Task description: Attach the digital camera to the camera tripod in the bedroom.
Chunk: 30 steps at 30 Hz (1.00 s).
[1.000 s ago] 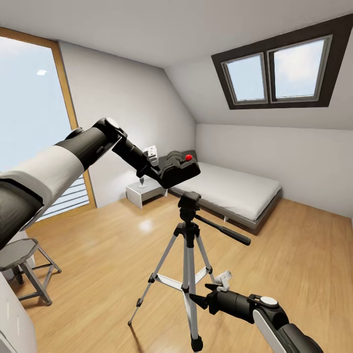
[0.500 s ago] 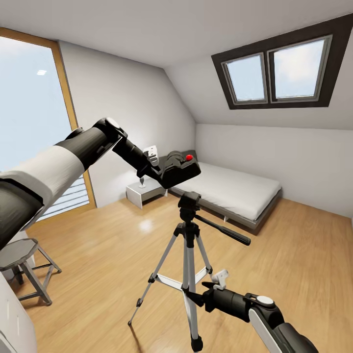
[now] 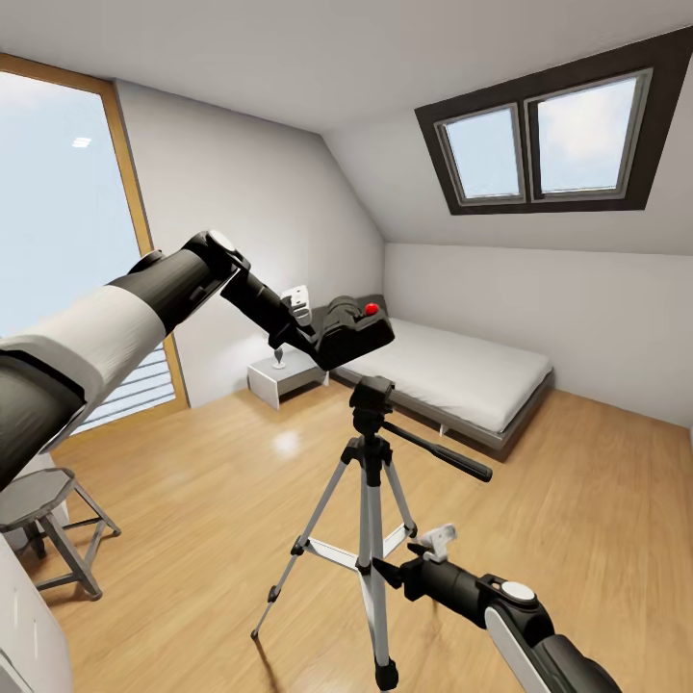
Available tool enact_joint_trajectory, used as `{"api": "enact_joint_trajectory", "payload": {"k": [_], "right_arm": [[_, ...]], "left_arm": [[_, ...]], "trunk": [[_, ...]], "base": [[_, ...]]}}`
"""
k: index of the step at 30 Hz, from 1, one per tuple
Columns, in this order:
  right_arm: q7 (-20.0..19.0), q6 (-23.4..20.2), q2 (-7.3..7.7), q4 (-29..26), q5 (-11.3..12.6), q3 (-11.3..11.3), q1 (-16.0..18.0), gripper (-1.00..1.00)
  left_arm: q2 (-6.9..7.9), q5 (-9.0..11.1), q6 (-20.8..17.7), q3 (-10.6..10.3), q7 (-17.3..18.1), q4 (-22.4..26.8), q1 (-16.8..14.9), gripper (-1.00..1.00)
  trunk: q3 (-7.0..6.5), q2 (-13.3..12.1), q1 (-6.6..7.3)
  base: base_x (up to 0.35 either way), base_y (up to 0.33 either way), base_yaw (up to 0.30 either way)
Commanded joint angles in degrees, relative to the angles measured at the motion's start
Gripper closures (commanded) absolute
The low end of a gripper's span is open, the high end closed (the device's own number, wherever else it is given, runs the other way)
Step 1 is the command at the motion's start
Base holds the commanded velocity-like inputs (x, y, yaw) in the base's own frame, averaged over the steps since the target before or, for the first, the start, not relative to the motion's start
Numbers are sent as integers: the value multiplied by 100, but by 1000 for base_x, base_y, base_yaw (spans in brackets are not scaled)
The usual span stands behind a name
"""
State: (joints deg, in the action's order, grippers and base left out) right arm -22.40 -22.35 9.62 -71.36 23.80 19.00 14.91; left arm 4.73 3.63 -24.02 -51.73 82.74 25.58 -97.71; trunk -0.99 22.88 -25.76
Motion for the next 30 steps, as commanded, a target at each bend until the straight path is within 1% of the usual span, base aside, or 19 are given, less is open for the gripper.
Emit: {"api": "enact_joint_trajectory", "payload": {"k": [1,12,17,19,21,22,26,30], "right_arm": [[34,-11,2,-1,47,9,3,-100],[125,65,-6,10,46,15,7,-100],[146,75,-40,23,46,21,15,-100],[157,77,-104,32,44,22,17,-100],[163,79,-199,54,40,20,19,-100],[163,79,-199,54,40,20,19,-100],[170,81,-362,156,24,18,20,-100],[172,81,-423,200,17,17,20,-100]], "left_arm": [[6,36,-41,-35,5,10,-7,100],[3,34,-41,-24,5,15,-11,100],[2,35,-41,-23,5,16,-11,100],[2,36,-41,-22,5,17,-11,100],[2,35,-41,-22,5,17,-11,100],[2,35,-41,-22,5,17,-11,100],[2,33,-41,-22,5,17,-11,100],[0,35,-41,-22,5,17,-11,100]], "trunk": [[3,5,-2],[3,5,-2],[3,5,-2],[3,5,-2],[3,5,-2],[3,5,-2],[3,5,-2],[3,5,-2]], "base": [[0,0,0],[0,0,0],[0,0,0],[0,0,0],[0,0,0],[0,0,0],[0,0,0],[0,0,0]]}}
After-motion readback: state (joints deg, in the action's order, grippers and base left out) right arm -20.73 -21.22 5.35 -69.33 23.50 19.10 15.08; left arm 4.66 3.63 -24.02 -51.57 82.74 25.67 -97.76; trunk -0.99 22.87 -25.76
